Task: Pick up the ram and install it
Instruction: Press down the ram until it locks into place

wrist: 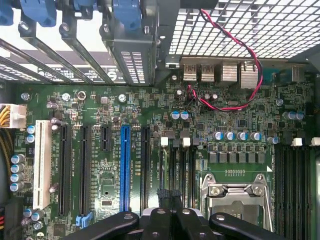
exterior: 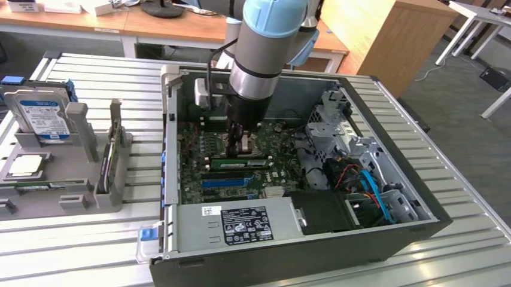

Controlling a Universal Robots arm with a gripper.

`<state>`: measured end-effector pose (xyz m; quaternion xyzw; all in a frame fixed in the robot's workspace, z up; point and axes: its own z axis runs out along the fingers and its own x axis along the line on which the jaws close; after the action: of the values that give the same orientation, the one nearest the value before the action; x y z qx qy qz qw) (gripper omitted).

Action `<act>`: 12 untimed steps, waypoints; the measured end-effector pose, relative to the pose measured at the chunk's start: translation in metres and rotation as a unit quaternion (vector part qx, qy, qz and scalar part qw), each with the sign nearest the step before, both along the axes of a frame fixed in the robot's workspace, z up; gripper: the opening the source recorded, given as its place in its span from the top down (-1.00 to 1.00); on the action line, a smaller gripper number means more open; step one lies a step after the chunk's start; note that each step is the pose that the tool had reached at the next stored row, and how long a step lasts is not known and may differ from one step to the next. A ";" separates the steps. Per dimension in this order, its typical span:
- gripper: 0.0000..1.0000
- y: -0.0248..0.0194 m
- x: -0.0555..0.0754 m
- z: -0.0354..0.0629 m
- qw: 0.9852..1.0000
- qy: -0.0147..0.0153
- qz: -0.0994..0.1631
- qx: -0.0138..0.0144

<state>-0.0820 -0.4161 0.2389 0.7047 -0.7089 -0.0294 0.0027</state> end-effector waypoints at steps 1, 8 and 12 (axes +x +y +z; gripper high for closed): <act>0.79 0.0000 0.000 0.0000 1.000 0.000 0.000 0.000; 0.79 -0.0016 0.000 0.0000 1.000 0.000 0.000 0.000; 0.79 -0.0017 0.000 -0.0004 1.000 0.000 0.000 0.000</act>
<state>-0.0821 -0.4178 0.2385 0.7046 -0.7089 -0.0295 0.0026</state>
